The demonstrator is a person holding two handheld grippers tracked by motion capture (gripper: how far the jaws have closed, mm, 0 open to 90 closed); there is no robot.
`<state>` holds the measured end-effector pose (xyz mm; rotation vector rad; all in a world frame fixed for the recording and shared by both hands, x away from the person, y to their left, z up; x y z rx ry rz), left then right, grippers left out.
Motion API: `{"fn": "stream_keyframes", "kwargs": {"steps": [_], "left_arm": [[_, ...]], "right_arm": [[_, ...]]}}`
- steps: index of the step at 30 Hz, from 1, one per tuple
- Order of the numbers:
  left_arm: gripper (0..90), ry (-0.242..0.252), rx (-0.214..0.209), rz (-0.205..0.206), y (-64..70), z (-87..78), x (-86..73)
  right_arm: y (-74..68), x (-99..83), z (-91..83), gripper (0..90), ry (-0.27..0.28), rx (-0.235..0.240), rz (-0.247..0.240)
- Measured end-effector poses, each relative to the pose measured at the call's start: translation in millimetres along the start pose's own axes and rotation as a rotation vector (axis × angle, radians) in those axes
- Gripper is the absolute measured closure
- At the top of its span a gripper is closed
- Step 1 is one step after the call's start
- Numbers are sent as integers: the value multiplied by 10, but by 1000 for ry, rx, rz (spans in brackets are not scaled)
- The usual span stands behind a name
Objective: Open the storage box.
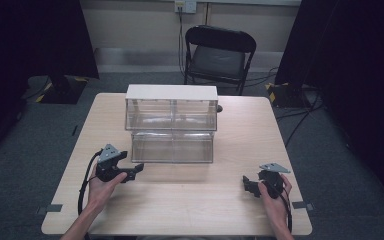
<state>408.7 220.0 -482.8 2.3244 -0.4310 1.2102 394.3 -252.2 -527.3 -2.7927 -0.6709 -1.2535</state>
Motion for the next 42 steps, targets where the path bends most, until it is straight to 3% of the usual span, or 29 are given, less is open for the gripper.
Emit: {"fn": "stream_keyframes", "kwargs": {"steps": [10, 13, 19, 26, 34, 40, 42], "left_arm": [[158, -28, -6, -3, 33, 43, 10], [157, -27, -7, 21, 65, 57, 26], [154, -30, -2, 16, 89, 72, 36], [153, -35, -2, 44, 112, 68, 78], [153, -12, -2, 14, 146, 89, 161], [143, -28, 5, 24, 126, 115, 154], [119, -25, -10, 3, 141, 152, 154]], "right_arm": [[1, 0, 1, 116, 0, 1, 0], [1, 0, 1, 116, 0, 1, -1], [0, 1, 1, 115, 0, 0, 1], [0, 1, 1, 116, 0, 0, 1], [1, 1, 1, 115, -1, 1, 0], [2, 1, 2, 114, 0, 2, -2], [2, 2, 3, 114, 0, 2, -2]]}}
Point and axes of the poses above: each handheld gripper's, and its own axes: z roughly forward along the jaws, x roughly out of its top, y roughly to its right, the point moved 4 cm from there along z, roughly forward along the jaws, and after that the axes turned 12 degrees about -z, right-handed, at the moved point
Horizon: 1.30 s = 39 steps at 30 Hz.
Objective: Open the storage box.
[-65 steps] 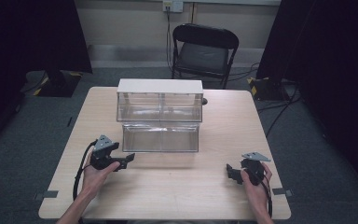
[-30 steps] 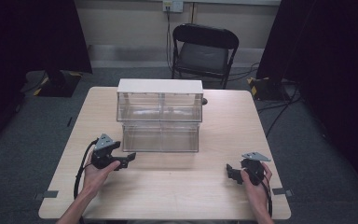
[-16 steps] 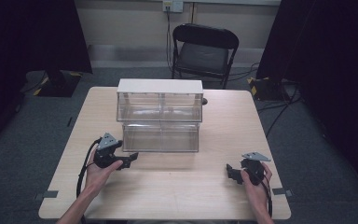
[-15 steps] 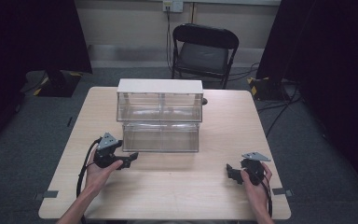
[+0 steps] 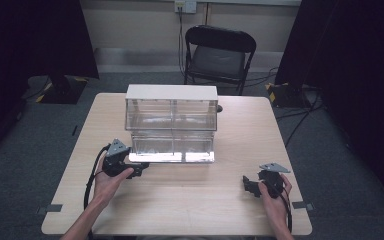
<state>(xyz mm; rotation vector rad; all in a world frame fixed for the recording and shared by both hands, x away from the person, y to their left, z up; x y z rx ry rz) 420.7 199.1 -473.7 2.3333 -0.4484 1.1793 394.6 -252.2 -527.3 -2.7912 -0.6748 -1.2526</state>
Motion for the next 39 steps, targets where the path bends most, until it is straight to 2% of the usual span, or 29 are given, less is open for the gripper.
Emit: {"fn": "stream_keyframes", "kwargs": {"steps": [2, 9, 14, 20, 31, 37, 39], "left_arm": [[107, -3, 10, 15, 9, 6, 1], [82, 2, 12, 3, 9, 23, 2], [74, 4, 35, 38, 37, 23, 7], [66, 1, 30, 21, 41, 32, 9], [63, 29, 11, 0, 57, -4, 40], [59, 32, 8, 2, 67, -32, 80], [62, 31, 21, 11, 68, -34, 89]], "right_arm": [[0, 0, 0, 113, 0, 0, 0], [0, 0, 0, 113, 0, 0, -1], [0, 0, 1, 113, 0, 0, 0], [0, 0, 1, 113, 0, 0, -1], [1, 1, 1, 112, 0, 1, -1], [1, 0, 1, 112, 0, 1, -1], [1, 1, 1, 112, 0, 1, -1]]}}
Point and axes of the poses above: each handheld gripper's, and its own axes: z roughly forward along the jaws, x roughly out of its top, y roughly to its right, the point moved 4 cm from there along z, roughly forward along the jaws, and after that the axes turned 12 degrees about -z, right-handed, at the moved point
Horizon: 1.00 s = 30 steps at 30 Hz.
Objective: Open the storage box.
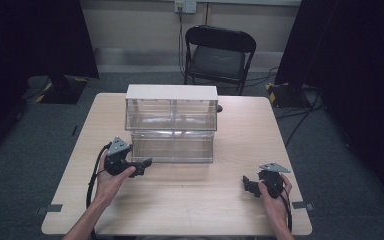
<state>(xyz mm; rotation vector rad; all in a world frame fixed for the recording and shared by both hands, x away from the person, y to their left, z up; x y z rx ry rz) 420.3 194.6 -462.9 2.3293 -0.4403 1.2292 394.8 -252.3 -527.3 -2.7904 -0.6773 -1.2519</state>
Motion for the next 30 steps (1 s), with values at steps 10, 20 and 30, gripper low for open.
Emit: {"fn": "stream_keyframes", "kwargs": {"steps": [10, 20, 30], "left_arm": [[79, 3, 6, -2, 1, -22, 42], [90, -2, 2, -14, 7, -34, 53], [147, 40, 1, -3, 38, -120, 139]], "right_arm": [[4, 1, 5, 109, 1, -2, -1], [7, 2, 6, 107, -1, 1, -4], [8, 2, 6, 107, 0, 0, -5]]}}
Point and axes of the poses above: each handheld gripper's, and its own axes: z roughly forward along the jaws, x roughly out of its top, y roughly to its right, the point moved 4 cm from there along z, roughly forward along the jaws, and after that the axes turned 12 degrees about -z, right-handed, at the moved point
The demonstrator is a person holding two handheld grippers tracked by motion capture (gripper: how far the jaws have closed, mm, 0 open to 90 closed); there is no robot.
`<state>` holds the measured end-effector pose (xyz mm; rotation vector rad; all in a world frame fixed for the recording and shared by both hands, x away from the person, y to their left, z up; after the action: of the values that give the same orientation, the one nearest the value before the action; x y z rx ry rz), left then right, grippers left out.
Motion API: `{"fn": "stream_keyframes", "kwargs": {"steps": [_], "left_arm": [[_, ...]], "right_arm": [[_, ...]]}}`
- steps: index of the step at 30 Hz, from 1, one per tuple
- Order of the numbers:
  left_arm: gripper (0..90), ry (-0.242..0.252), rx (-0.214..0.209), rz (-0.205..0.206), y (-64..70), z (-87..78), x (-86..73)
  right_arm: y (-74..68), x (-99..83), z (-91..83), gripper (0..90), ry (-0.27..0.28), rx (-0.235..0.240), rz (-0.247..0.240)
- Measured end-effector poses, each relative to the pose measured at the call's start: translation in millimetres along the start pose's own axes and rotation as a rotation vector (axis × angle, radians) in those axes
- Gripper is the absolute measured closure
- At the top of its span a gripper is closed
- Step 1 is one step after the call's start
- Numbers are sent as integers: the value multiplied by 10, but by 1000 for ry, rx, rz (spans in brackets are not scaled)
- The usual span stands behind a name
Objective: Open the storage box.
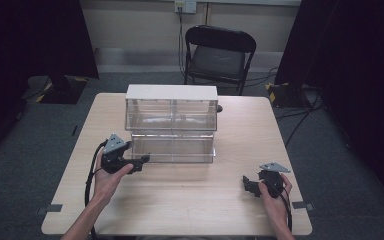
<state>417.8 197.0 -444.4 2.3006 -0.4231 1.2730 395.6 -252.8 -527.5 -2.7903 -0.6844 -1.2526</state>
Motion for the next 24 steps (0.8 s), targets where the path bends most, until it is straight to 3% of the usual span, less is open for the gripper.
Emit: {"fn": "stream_keyframes", "kwargs": {"steps": [24], "left_arm": [[141, -6, 12, 0, -13, 12, 75]], "right_arm": [[-1, 0, 0, 107, 0, 0, 1]]}}
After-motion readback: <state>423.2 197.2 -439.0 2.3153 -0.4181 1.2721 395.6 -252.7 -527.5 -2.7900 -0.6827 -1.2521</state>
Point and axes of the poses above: each handheld gripper's, and its own axes: z roughly forward along the jaws, x roughly out of its top, y roughly to its right, the point moved 4 cm from there along z, roughly forward along the jaws, and after that the axes turned 12 degrees about -z, right-handed, at the moved point
